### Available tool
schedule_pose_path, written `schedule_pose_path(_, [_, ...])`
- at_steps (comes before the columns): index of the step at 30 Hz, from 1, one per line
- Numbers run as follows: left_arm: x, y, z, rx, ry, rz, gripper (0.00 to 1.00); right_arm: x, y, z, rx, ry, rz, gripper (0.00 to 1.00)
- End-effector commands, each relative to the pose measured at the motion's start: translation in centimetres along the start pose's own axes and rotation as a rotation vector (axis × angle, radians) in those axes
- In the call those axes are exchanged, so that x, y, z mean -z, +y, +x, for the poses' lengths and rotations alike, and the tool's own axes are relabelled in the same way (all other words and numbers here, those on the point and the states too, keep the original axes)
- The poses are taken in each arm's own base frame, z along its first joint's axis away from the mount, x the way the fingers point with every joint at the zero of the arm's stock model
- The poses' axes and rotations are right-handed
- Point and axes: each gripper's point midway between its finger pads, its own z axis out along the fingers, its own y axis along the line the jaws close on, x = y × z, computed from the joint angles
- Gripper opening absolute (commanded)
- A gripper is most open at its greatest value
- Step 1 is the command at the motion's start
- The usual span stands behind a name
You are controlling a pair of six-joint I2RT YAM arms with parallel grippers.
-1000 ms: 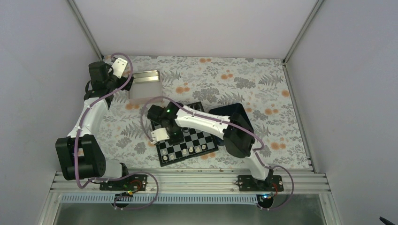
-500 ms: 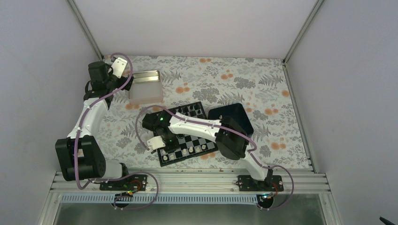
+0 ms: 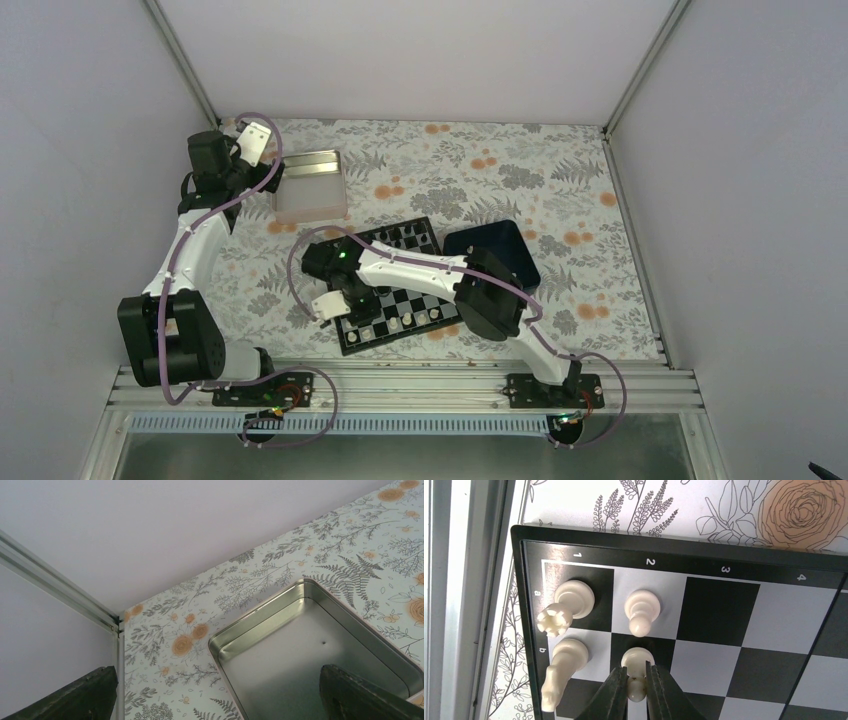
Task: Set up the chess pieces on the board
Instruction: Place the chess piece on the chessboard.
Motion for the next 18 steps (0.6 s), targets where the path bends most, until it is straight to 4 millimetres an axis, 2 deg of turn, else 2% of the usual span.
schedule_pose_path(1, [0.7, 0.3, -0.7, 0.0, -0.03, -0.008, 1.0, -0.6, -0.2, -0.3, 0.022, 0.007, 0.005, 0.12])
schedule_pose_path(7, [0.6, 0.2, -0.6, 0.001, -0.026, -0.006, 1.0, -0.7, -0.1, 0.0, 0.017, 0.012, -0.002, 0.15])
schedule_pose_path(13, [0.6, 0.2, -0.7, 0.001, -0.027, -0.004, 1.0, 0.1, -0.5, 0.2, 0.0, 0.001, 0.021, 0.2])
schedule_pose_path(18, [0.8, 0.3, -0.7, 0.001, -0.027, -0.012, 1.0, 2.9, -2.2, 1.6, -0.06, -0.018, 0.084, 0.22])
